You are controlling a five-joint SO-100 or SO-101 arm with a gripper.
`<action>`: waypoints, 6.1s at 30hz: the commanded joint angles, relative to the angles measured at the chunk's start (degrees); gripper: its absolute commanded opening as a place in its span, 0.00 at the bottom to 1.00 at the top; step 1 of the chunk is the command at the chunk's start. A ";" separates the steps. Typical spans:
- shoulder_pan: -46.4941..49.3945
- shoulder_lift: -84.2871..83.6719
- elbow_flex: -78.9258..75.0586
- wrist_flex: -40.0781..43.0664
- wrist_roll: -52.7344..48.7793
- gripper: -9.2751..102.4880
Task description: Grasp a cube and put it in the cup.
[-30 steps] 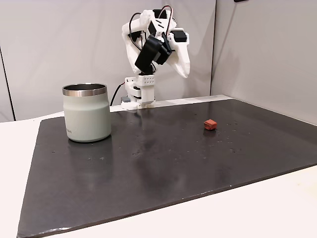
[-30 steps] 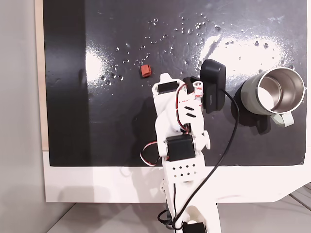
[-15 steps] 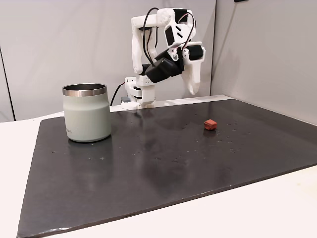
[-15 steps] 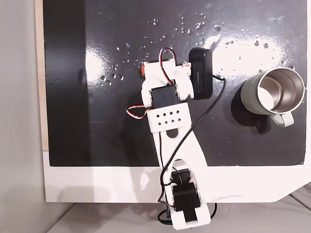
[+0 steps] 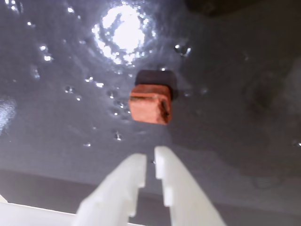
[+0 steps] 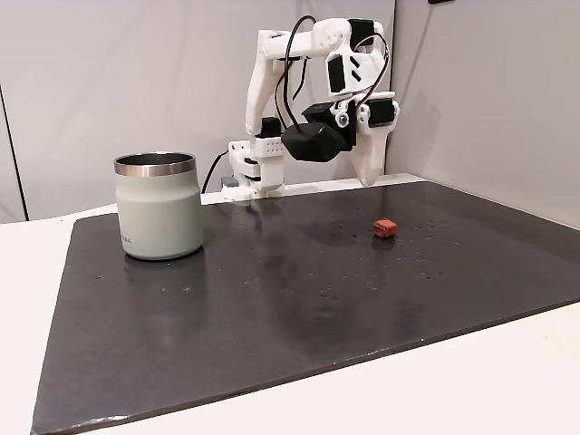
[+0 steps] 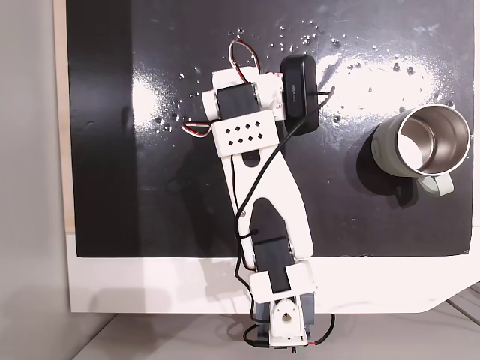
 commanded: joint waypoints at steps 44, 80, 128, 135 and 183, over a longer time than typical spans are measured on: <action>-3.52 -21.18 -16.44 5.98 -2.11 0.33; -3.43 -5.62 -13.18 8.70 -2.55 0.13; 51.06 22.94 -7.91 16.00 -16.26 0.10; 55.55 18.54 -8.09 18.11 -20.57 0.10; 58.97 6.68 -18.28 19.25 -20.13 0.24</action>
